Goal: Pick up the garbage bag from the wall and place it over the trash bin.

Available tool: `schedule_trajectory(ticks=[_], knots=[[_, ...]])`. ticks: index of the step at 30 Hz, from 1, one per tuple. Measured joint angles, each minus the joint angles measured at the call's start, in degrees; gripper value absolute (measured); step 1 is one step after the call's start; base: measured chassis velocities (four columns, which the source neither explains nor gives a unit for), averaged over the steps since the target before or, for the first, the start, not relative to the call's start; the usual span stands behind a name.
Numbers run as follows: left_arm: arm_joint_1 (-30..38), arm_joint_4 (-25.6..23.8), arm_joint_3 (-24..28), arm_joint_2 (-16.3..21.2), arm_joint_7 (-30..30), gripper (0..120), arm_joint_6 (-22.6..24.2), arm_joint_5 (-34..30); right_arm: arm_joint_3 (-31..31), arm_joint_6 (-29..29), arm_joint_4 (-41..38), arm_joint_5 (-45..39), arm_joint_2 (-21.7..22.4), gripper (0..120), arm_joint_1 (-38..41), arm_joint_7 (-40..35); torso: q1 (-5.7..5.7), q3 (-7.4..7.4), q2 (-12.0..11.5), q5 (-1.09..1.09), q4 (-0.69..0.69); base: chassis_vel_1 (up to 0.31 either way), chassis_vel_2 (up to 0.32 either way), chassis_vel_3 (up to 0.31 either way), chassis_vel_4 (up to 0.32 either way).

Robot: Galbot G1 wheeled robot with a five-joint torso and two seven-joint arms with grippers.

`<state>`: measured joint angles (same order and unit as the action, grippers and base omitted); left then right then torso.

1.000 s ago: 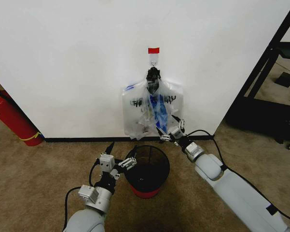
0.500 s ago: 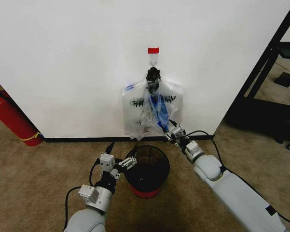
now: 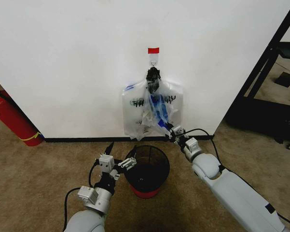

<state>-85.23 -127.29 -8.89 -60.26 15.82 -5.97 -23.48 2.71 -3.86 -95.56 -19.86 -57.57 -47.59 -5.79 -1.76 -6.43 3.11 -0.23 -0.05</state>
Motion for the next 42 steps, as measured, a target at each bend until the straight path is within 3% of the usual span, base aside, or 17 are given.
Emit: schedule_trajectory(ticks=[2, 10, 14, 18, 20, 25, 28, 34, 42], knots=[[-0.08, -0.21, -0.07, 0.05, 0.01, 100, 0.00, 0.01, -0.52, 0.05, -0.64, -1.01, -0.13, 0, -0.47, -0.08, 0.00, 0.00, 0.00, 0.00, 0.01, 0.000, 0.000, 0.000, 0.000], [1.33, -1.53, -0.35, 1.41, 0.28, 100, 0.40, -0.83, -12.53, 2.74, -11.82, -21.89, -2.98, 0, -10.91, 2.03, 0.00, 0.00, 0.00, 0.00, -0.01, 0.000, 0.000, 0.000, 0.000], [4.12, -1.66, 0.44, 2.42, 0.55, 100, 1.63, -2.56, -16.45, 3.48, -14.40, -28.42, -2.82, 0, -14.13, 4.02, 0.00, 0.01, 0.00, -0.01, -0.02, 0.000, 0.000, 0.000, 0.000], [12.50, -1.92, 5.14, 5.39, 2.24, 100, 5.84, -9.79, -19.24, 3.97, -16.29, -34.99, -2.85, 0, -16.65, 4.77, 0.00, 0.00, 0.00, 0.00, -0.01, 0.000, 0.000, 0.000, 0.000], [14.01, -1.90, 6.09, 5.79, 2.50, 100, 6.38, -10.87, -19.36, 3.97, -16.46, -35.51, -2.94, 0, -16.82, 4.75, 0.00, 0.00, 0.00, 0.00, -0.01, 0.000, 0.000, 0.000, 0.000], [28.76, 0.82, 15.21, 6.75, 4.27, 100, 10.63, -18.39, -20.68, 3.89, -16.51, -37.65, -3.84, 0, -17.83, 4.38, 0.00, 0.00, 0.00, 0.01, -0.02, 0.000, 0.000, 0.000, 0.000], [32.83, 2.34, 18.33, 6.03, 4.51, 100, 11.49, -19.16, -21.06, 3.85, -16.05, -37.75, -4.00, 0, -18.09, 4.20, 0.00, 0.00, 0.00, 0.01, -0.01, 0.000, 0.000, 0.000, 0.000], [43.44, 11.74, 30.44, 2.08, 5.80, 100, 13.97, -17.02, -22.55, 3.68, -15.25, -37.74, -3.94, 0, -18.40, 3.62, 0.00, 0.00, 0.00, 0.01, -0.01, 0.000, 0.000, 0.000, 0.000], [49.73, 18.40, 33.73, -0.59, 6.28, 100, 15.09, -16.15, -24.05, 3.54, -15.60, -37.71, -3.19, 0, -19.07, 3.45, 0.00, -0.01, 0.00, 0.01, 0.00, 0.000, 0.000, 0.000, 0.000]])
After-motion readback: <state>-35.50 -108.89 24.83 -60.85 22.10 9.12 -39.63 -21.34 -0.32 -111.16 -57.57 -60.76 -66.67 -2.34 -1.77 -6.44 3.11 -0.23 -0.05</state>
